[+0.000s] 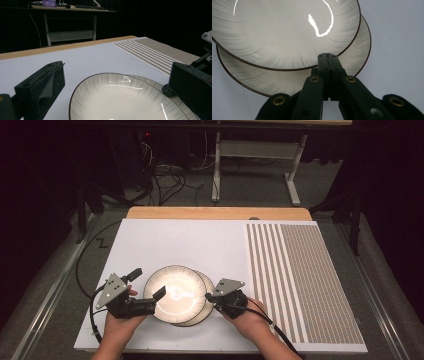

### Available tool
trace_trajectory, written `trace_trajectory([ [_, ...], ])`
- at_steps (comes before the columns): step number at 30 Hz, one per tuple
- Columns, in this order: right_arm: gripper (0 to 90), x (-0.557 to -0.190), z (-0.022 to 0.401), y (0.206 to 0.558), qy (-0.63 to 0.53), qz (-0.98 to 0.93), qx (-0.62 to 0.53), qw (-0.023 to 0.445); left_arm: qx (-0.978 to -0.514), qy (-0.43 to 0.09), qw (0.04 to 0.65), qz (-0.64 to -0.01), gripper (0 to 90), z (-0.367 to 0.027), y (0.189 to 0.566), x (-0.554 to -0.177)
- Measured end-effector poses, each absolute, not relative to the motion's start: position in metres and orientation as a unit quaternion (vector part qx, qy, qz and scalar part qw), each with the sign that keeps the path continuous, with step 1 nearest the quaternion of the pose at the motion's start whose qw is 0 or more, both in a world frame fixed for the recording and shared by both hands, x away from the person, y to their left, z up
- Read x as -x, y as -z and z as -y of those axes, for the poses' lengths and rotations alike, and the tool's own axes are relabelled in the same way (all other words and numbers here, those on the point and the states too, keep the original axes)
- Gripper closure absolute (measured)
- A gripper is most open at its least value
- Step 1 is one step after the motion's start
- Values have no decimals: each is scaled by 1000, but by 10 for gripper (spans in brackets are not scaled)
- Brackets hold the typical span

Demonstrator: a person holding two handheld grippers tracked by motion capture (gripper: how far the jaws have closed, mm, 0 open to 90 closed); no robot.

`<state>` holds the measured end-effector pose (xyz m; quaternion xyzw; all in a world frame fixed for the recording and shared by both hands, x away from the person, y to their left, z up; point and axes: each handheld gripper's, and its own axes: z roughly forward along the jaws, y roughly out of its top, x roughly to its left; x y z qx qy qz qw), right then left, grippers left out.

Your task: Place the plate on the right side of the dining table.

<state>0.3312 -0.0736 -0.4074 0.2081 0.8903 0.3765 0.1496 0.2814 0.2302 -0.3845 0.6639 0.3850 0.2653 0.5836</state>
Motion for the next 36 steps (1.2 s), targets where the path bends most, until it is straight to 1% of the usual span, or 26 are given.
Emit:
trace_trajectory([
  [30,900,-336,73,407,-380,-889,-210,148,-660,-268,585,-389,7,-235,383,-282],
  [36,900,-335,63,411,-375,-895,-194,146,-660,-270,584,-388,7,-236,382,-282],
])
